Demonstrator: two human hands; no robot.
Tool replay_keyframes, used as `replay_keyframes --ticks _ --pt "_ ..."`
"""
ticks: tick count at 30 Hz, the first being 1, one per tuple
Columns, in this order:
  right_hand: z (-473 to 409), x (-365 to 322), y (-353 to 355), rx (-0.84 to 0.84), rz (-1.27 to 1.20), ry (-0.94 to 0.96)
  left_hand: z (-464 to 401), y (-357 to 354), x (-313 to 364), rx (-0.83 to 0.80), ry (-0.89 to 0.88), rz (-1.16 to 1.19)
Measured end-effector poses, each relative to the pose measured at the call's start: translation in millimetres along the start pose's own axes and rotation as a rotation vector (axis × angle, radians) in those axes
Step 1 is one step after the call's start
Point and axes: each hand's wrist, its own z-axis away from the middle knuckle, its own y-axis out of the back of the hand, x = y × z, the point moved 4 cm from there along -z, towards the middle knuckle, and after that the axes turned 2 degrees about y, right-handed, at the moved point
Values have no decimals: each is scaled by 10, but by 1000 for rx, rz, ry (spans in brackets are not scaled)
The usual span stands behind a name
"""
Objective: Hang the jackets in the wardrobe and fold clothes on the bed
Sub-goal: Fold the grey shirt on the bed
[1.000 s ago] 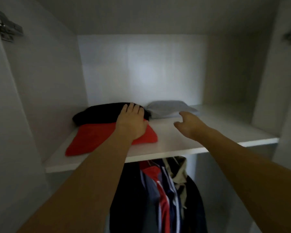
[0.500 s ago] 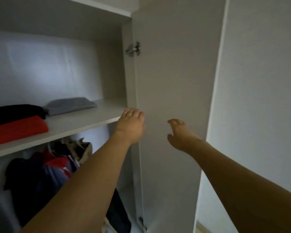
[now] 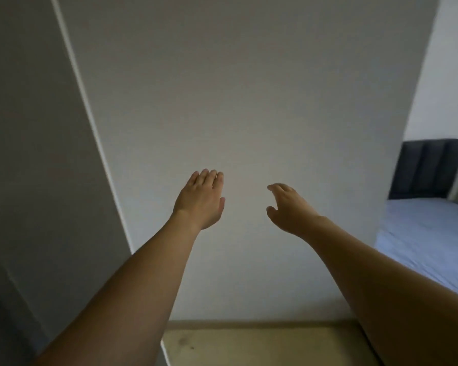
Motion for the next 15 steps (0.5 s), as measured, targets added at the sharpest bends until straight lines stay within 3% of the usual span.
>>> replay_keyframes --ticks 11,15 --pt "2451 3399 1919 95 98 -440 -623 924 4210 121 -359 287" --pt "3287 4351 2652 144 140 -586 -689 1306 5704 127 -514 358"
